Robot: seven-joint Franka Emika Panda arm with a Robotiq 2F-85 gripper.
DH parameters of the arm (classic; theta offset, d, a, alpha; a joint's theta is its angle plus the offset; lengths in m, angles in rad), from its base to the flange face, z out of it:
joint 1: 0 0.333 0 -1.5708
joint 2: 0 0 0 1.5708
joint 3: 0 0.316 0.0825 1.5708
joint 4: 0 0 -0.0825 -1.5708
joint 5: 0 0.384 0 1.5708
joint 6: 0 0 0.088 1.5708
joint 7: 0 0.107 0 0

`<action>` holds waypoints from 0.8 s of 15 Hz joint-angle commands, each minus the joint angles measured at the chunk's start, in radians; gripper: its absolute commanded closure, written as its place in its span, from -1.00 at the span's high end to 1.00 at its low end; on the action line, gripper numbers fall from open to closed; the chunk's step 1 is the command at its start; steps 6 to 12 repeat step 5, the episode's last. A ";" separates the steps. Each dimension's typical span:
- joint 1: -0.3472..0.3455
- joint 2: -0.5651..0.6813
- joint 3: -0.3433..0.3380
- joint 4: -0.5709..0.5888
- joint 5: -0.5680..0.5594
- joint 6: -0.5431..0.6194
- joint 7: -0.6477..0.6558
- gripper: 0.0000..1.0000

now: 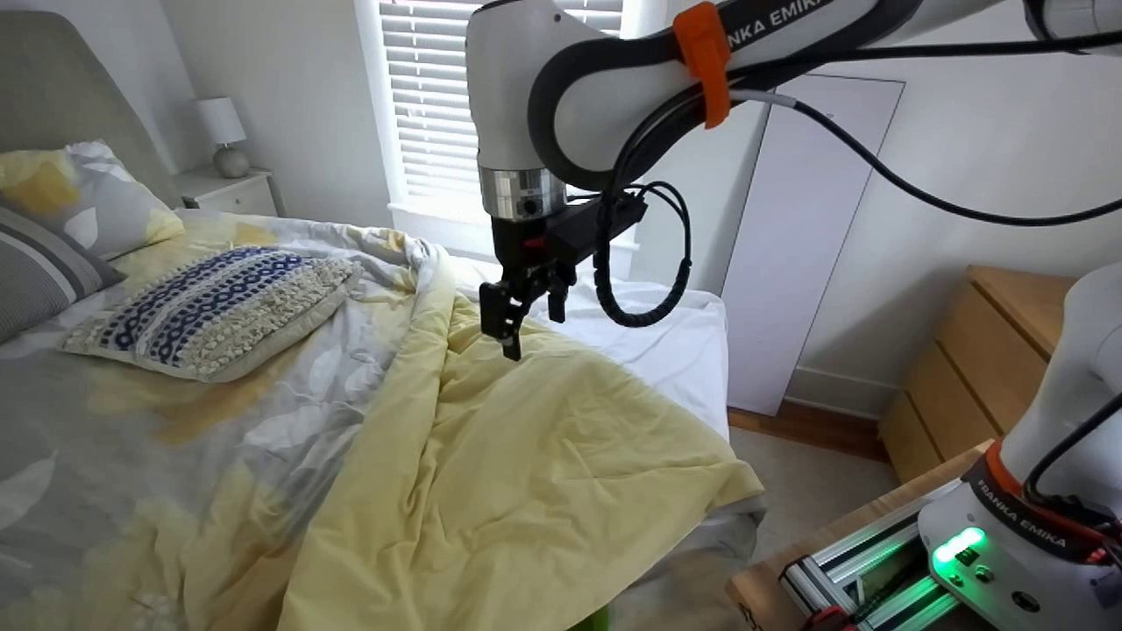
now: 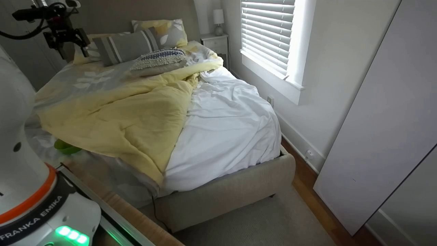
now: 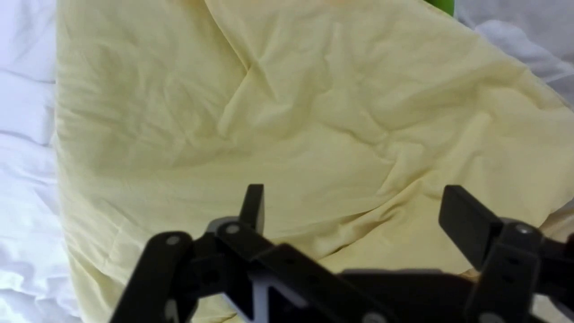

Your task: Unfold the corner of the gray and yellow duvet to the left

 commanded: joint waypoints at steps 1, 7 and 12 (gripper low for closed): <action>-0.028 0.004 0.029 0.011 -0.009 -0.006 0.004 1.00; -0.027 0.014 0.032 0.024 -0.009 -0.007 0.004 1.00; -0.027 0.014 0.032 0.024 -0.009 -0.007 0.004 1.00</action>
